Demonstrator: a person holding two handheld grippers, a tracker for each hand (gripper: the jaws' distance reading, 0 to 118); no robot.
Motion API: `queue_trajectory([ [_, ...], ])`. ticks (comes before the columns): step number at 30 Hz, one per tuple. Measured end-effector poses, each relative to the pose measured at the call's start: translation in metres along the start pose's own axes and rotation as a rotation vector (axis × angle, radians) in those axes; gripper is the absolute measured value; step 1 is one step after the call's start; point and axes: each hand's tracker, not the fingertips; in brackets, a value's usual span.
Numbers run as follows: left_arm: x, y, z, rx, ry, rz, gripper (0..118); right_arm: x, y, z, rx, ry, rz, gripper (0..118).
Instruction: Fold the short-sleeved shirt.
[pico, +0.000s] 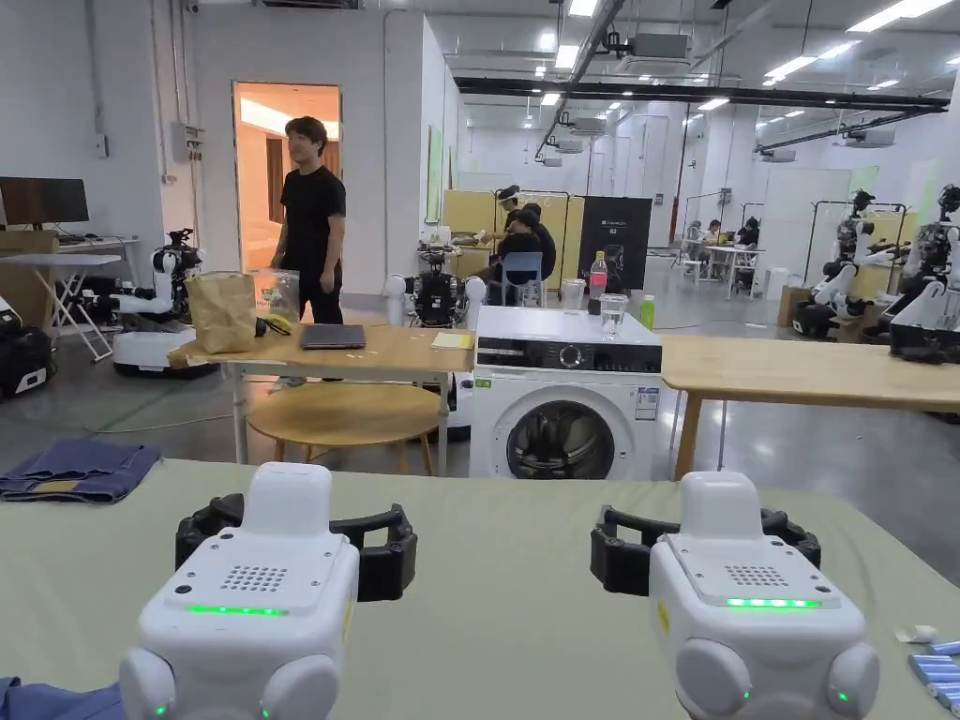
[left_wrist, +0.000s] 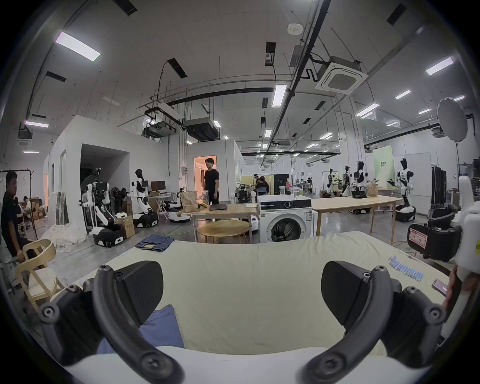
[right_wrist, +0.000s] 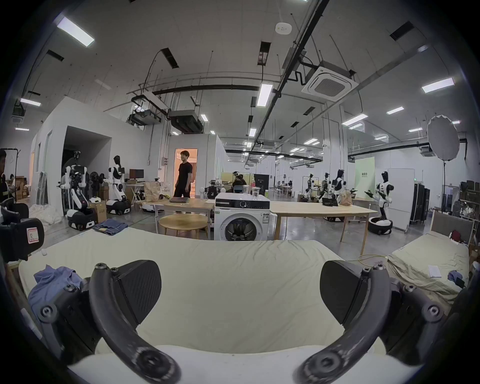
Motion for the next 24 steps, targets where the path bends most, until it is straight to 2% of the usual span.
queue_trajectory([
  [15,0.0031,0.0013,0.0009,0.003,0.001,-0.014,118,-0.0006,0.0000,0.0008,0.013,0.005,0.009,118],
  [24,0.0004,0.0042,0.0011,0.006,0.002,-0.029,118,0.0059,-0.0007,-0.0002,-0.020,0.041,-0.052,118],
])
